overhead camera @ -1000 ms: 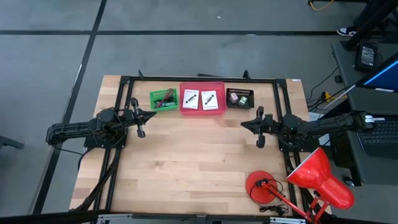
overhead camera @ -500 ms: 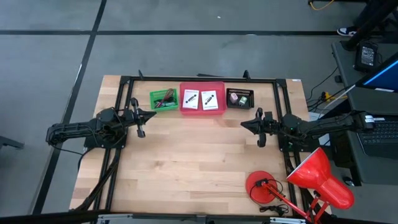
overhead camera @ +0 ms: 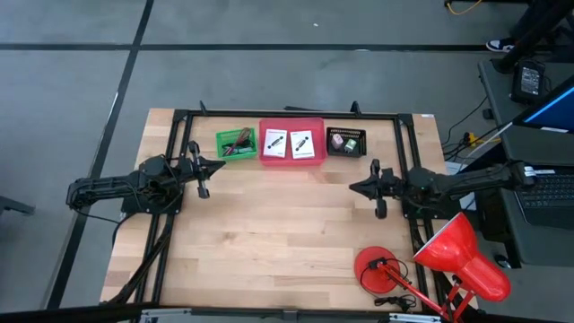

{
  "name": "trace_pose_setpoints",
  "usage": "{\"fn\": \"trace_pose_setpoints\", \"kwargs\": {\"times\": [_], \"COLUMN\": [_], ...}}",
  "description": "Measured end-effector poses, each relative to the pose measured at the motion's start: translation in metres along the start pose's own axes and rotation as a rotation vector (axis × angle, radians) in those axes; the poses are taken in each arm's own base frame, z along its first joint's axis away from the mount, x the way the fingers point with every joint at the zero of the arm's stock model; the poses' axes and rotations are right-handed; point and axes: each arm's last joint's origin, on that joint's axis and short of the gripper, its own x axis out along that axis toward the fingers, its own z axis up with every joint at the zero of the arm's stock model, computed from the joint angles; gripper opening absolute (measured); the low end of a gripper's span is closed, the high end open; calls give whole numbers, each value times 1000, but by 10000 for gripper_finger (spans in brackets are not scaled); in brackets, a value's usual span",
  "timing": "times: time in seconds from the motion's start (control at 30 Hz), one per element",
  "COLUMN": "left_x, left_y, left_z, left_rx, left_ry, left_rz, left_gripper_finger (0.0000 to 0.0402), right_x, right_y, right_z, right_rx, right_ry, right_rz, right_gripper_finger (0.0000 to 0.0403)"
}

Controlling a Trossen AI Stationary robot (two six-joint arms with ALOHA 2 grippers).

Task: Pick and place items into bin
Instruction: Return to Home Position

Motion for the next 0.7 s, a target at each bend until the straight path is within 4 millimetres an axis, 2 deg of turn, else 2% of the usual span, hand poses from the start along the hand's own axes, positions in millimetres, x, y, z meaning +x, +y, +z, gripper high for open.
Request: {"fn": "trace_pose_setpoints", "kwargs": {"times": [0.2, 0.43, 0.7], "left_x": [0, 0, 0], "left_y": [0, 0, 0], "left_z": [0, 0, 0], "left_rx": [0, 0, 0], "left_ry": [0, 0, 0], "left_rz": [0, 0, 0], "left_gripper_finger": [2, 2, 2], "right_x": [-14, -24, -29], "right_y": [5, 6, 5], "right_z": [5, 2, -3], "right_rx": [-59, -91, -128], "right_ry": [-44, -13, 20], "right_rz": [63, 181, 185], "right_gripper_finger": [0, 0, 0]}}
